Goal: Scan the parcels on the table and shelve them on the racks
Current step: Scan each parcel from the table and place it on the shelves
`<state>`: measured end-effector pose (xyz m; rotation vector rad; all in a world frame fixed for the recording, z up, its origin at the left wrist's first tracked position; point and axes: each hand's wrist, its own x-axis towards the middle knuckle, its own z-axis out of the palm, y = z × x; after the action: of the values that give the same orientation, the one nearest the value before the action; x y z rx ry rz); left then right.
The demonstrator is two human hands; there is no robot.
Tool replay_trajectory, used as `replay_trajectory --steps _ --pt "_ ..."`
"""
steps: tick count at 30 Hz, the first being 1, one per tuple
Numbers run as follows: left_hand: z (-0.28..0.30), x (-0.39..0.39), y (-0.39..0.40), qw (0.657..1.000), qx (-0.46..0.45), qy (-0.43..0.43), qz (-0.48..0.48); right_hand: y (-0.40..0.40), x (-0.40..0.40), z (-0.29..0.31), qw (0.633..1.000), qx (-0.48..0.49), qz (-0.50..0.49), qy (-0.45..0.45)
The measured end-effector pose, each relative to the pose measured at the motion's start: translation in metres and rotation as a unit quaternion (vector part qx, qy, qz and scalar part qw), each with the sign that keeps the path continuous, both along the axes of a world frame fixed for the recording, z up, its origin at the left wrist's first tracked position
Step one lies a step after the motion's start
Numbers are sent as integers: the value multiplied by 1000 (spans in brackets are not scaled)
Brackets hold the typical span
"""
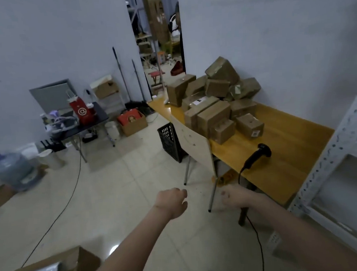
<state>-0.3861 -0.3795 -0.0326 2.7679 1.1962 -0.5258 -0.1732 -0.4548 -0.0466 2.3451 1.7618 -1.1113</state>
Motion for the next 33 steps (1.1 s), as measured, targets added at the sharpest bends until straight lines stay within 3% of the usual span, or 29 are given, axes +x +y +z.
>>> replay_trajectory --steps 10,20,24,27,33 --pt "53 107 196 996 37 -29 -79 183 87 45 992 71 -105 -22" --pt "31 182 360 987 21 -79 -136 317 127 8 972 92 -217 -3" --pt "10 223 440 982 18 -53 -179 394 145 -24 942 107 -317 -8" --pt "-2 246 496 978 -9 -47 -203 449 147 -32 896 124 -424 -30" --pt "-28 289 557 959 -20 -70 -273 515 151 -46 801 28 -594 -64"
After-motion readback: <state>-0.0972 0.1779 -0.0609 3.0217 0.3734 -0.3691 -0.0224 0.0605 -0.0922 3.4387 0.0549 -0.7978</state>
